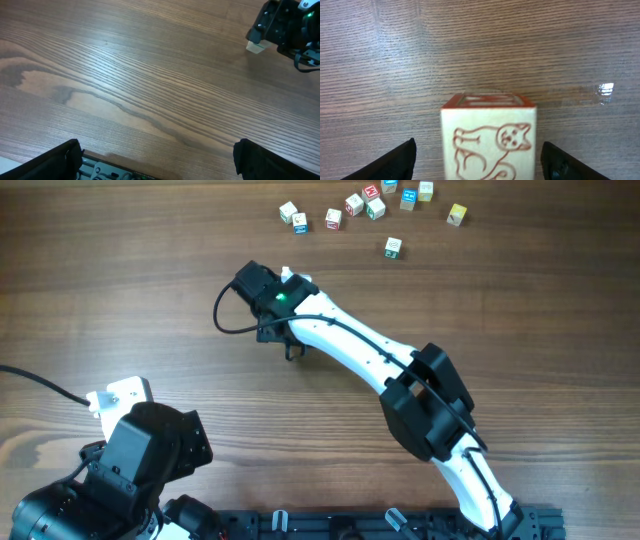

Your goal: Form a tower

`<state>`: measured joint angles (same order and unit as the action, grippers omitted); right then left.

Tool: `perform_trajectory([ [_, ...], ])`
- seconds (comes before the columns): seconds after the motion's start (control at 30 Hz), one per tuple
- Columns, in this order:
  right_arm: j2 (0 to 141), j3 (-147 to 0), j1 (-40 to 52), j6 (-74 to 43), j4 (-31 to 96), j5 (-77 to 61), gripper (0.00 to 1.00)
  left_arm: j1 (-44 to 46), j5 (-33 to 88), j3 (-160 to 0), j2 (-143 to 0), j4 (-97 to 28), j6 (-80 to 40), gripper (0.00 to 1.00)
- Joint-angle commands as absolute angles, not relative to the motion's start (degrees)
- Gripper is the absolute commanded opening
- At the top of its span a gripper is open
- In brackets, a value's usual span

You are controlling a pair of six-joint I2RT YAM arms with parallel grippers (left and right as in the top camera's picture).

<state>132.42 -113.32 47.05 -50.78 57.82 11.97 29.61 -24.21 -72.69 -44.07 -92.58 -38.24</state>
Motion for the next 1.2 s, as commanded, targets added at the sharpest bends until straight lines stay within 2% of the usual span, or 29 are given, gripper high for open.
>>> perform_trajectory([
  [0.0,131.31,-114.76,46.92,-53.12,57.47,14.33,0.8,29.34,-25.36,-72.6,-44.03,-92.4,-37.56,1.0],
  [0.1,131.79,-114.76,46.81,-53.19,57.25,14.35,0.79,29.34,-25.36,-72.6,-44.03,-92.4,-37.56,1.0],
  [0.5,131.81,-114.74,46.81,-52.86,56.64,14.61,0.6,29.34,-25.36,-72.6,-44.03,-92.4,-37.56,1.0],
  [0.93,131.81,-114.74,46.81,-52.51,56.69,14.61,0.44,29.34,-25.36,-72.6,-44.03,-92.4,-37.56,1.0],
  [1.17,131.81,-114.74,46.81,-52.51,57.08,14.61,0.41,29.34,-25.36,-72.6,-44.03,-92.4,-37.56,1.0],
])
